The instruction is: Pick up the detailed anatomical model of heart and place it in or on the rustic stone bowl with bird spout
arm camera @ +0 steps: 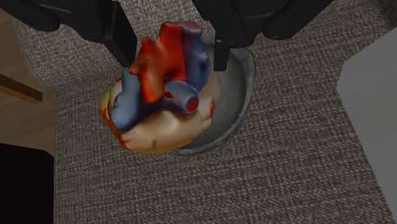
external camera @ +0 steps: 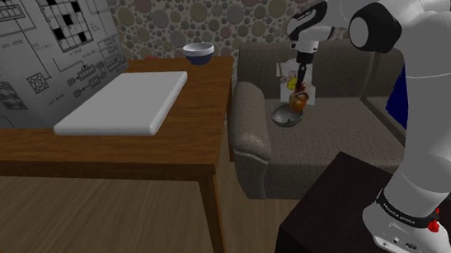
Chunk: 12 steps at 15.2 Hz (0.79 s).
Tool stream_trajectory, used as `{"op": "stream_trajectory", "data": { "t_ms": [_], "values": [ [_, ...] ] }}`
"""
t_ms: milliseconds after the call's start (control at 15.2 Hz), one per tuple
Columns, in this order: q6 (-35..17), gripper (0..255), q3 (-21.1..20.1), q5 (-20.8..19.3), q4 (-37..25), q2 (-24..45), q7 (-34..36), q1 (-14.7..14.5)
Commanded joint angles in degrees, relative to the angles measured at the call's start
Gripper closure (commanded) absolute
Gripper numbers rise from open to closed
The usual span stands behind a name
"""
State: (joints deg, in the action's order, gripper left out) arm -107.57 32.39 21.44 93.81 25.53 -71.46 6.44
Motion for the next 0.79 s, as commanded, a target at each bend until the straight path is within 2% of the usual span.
{"op": "stream_trajectory", "data": {
  "t_ms": [0, 528, 726],
  "values": [
    [-1.3, 255, -0.2, 0.4, 0.9, 0.5, -0.5, 0.1],
    [-6.0, 255, -1.1, 2.2, 3.4, 3.1, -2.1, 0.5],
    [-6.0, 255, -1.1, 2.2, 3.4, 3.1, -2.1, 0.5]
  ]
}}
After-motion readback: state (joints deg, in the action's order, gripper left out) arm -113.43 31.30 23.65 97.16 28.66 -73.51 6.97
